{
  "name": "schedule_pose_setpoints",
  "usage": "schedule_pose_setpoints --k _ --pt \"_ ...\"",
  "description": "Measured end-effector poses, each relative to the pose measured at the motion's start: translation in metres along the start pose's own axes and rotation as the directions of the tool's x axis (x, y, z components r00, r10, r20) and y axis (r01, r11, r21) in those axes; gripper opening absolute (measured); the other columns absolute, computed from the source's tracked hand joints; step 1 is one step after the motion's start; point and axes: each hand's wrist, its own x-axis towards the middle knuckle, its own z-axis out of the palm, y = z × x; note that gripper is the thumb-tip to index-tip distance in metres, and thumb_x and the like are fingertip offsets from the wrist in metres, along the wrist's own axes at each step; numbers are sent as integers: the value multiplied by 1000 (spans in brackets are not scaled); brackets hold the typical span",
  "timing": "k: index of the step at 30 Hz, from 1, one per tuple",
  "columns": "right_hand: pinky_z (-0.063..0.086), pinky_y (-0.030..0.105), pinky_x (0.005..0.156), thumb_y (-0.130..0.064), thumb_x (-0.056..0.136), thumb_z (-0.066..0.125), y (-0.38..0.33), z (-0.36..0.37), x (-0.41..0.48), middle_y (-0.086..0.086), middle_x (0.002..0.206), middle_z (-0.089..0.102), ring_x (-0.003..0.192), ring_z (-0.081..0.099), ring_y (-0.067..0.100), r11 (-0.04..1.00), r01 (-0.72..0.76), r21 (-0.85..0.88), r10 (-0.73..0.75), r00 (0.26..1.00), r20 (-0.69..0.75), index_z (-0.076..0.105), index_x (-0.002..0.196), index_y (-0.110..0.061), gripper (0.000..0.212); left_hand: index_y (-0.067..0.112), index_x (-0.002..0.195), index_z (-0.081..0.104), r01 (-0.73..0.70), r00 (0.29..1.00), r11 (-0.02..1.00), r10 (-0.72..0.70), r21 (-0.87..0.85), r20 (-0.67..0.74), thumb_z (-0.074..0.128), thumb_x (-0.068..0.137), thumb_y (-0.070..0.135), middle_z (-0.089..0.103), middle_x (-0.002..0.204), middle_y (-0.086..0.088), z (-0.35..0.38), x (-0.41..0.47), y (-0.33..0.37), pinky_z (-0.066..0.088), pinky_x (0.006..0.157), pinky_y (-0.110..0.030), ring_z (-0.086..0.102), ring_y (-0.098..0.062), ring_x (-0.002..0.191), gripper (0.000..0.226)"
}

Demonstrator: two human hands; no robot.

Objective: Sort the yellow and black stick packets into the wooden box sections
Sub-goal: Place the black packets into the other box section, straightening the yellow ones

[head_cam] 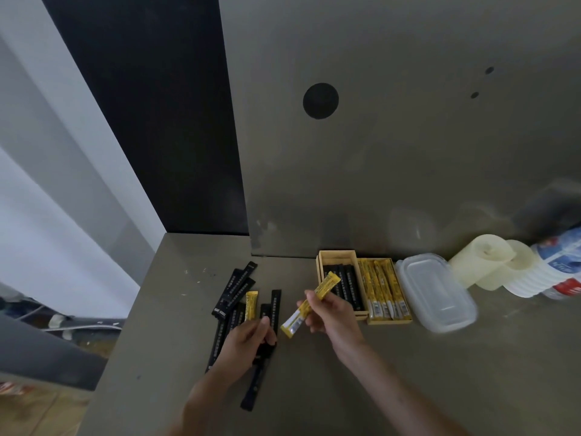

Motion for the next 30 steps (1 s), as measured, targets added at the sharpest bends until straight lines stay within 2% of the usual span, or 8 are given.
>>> schedule_pose_setpoints --k 6,10,13,16,19,21,23,30 --pt "46 25 46 -30 103 51 -13 -33 4 20 101 76 57 64 15 986 -2 167 17 996 -90 61 115 -7 28 15 77 72 -24 999 1000 24 -12 -26 44 102 35 72 83 -1 2 3 -3 50 83 -27 66 -11 80 42" --pt "35 22 41 -30 108 39 -17 -73 11 9 80 73 43 49 10 974 21 227 34 971 -236 58 122 -6 34 17 79 71 -32 999 999 32 29 -14 45 103 33 72 82 2 1 4 -5 50 83 -27 67 -12 82 40" --pt "30 19 37 -34 109 35 -26 -105 19 7 75 69 37 41 7 985 43 168 18 938 -345 58 125 -6 39 15 79 70 -38 999 998 39 48 -12 45 104 31 72 82 4 2 3 -4 50 82 -24 67 -11 82 39" --pt "35 18 39 -36 109 34 -34 -130 19 11 82 69 39 44 4 1000 20 7 -16 925 -379 60 124 -12 39 13 78 70 -43 999 997 44 60 -27 46 104 29 71 81 7 2 2 -2 49 80 -25 66 -10 80 39" --pt "44 17 39 -36 108 35 -32 -147 16 17 88 63 44 57 1 999 -12 -41 -3 941 -339 60 124 -8 41 13 78 70 -47 999 996 48 72 -19 46 104 28 71 80 7 2 2 -1 50 80 -24 66 -10 80 38" --pt "55 23 51 -38 107 39 -27 -151 14 19 93 66 66 70 11 996 -44 -79 17 949 -314 63 124 -10 41 14 79 70 -44 999 996 45 77 -16 46 104 28 71 80 8 2 2 1 50 79 -22 67 -10 80 37" --pt "60 32 64 -38 105 42 -23 -149 14 15 88 68 79 69 22 993 -41 -110 5 952 -307 66 122 -12 39 15 78 70 -46 999 996 48 81 -22 47 104 28 71 80 9 2 1 2 49 77 -18 67 -9 80 37" --pt "58 38 66 -36 105 45 -22 -144 12 13 80 68 75 68 23 990 -4 -141 -44 940 -340 70 113 -11 36 15 79 71 -15 1000 997 16 72 -20 47 103 30 72 81 8 3 2 0 49 81 -21 67 -8 80 37"
